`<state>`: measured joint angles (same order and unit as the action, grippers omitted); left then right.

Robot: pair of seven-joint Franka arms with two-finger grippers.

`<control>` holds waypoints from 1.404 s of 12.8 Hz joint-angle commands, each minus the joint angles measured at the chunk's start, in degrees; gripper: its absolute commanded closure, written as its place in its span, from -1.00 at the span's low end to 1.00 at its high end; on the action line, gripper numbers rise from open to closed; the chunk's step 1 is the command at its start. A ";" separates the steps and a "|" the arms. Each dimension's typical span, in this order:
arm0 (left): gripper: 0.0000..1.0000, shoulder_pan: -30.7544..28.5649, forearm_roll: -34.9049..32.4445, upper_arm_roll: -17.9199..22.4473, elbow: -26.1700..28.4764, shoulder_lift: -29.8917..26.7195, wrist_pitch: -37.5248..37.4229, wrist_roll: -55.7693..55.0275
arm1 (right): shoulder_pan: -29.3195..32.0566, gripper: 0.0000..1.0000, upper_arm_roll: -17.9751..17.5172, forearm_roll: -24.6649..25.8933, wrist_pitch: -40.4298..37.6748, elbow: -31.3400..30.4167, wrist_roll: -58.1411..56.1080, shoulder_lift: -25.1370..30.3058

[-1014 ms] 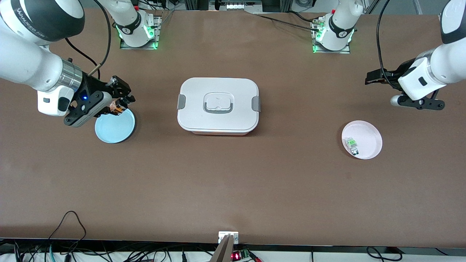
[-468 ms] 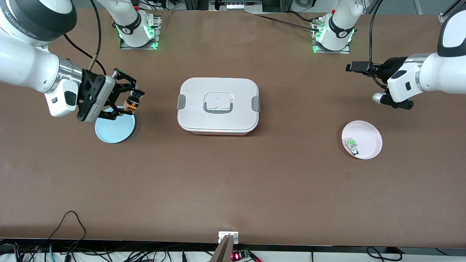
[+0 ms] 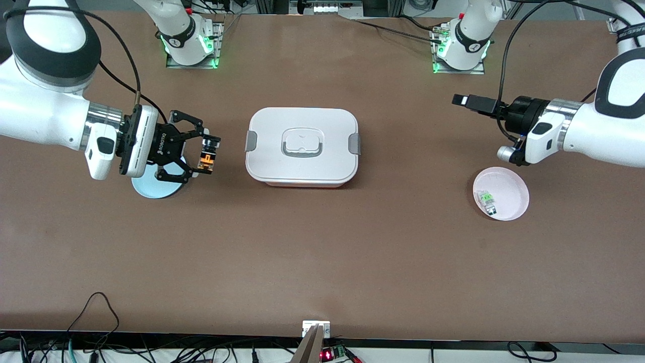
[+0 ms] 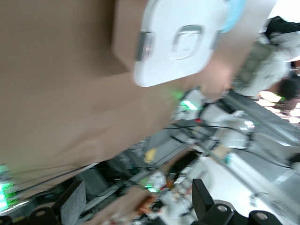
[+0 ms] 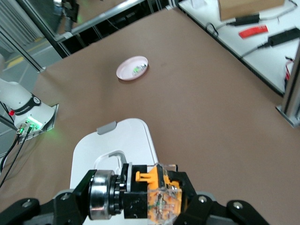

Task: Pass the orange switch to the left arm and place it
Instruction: 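Carry the switch over the white box while the left gripper approaches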

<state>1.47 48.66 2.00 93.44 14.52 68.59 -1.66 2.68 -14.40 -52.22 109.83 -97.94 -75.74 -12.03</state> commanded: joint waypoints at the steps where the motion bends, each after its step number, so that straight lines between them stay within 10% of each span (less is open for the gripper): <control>1: -1.00 0.46 8.00 -0.59 -0.98 3.58 4.85 -1.50 | 0.58 0.42 -0.54 -6.99 -0.23 -1.29 -10.36 -1.50; 10: -1.00 6.18 28.31 -9.11 3.23 5.87 36.15 -4.56 | -0.47 0.42 -11.69 -27.66 3.79 -0.76 -24.27 -8.09; 18: -0.98 7.76 28.68 -18.18 3.76 6.05 54.02 -8.62 | -6.98 0.42 -16.26 -37.07 16.98 1.70 -26.75 -11.53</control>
<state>9.33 75.83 -15.97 96.38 21.14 121.56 -9.88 -4.06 -29.17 -87.70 124.59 -98.41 -101.97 -22.41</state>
